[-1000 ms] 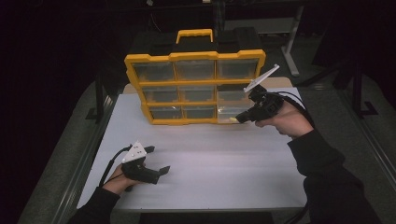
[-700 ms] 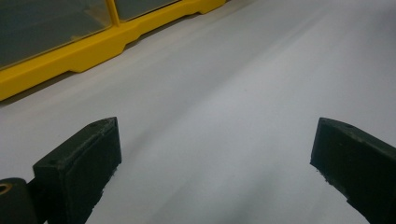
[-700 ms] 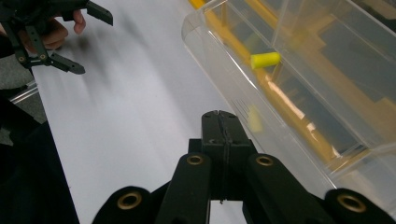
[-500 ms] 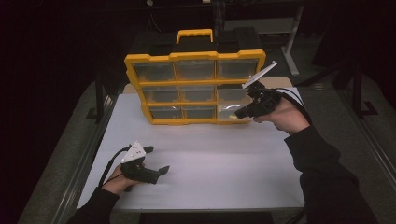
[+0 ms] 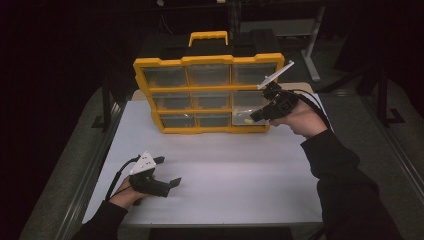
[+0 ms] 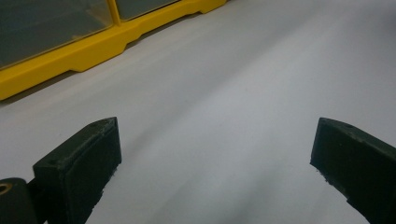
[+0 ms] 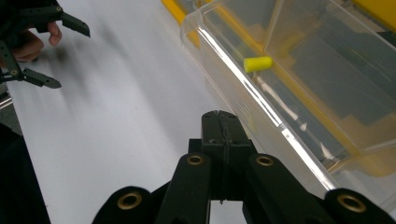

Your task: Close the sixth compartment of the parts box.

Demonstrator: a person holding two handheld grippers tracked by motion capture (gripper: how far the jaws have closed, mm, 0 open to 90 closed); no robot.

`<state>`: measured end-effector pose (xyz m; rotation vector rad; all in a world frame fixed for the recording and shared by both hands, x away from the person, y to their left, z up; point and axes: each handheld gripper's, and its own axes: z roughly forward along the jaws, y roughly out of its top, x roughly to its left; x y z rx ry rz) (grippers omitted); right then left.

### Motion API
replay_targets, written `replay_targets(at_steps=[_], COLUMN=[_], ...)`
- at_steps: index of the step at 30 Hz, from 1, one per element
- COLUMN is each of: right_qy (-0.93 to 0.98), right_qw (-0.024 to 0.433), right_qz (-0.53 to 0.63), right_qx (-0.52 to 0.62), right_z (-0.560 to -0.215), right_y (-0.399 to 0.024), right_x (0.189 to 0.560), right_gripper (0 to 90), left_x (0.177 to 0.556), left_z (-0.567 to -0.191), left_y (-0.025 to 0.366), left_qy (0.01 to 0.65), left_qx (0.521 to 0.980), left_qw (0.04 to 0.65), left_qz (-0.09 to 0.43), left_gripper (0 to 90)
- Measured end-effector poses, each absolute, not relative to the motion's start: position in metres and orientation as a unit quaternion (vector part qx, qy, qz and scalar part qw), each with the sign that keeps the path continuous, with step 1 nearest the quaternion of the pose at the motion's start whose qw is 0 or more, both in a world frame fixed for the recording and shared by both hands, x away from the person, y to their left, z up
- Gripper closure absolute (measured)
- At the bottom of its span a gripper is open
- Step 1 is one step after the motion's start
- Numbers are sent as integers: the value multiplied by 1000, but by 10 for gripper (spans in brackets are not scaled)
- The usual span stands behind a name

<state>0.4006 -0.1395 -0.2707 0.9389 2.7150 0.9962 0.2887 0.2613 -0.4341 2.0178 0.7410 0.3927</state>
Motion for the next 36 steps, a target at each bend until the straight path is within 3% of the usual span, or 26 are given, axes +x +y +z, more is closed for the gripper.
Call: replay_targets(at_steps=[36], right_qy=[868], right_qw=[120], right_qz=[332], right_qx=[348], right_z=[-270], right_y=[-136], right_x=[446], right_gripper=[891], left_x=[289], left_z=[-434], left_y=[263], left_qy=[302], left_qx=[819], left_qw=[461], left_qz=[160], left_gripper=[12])
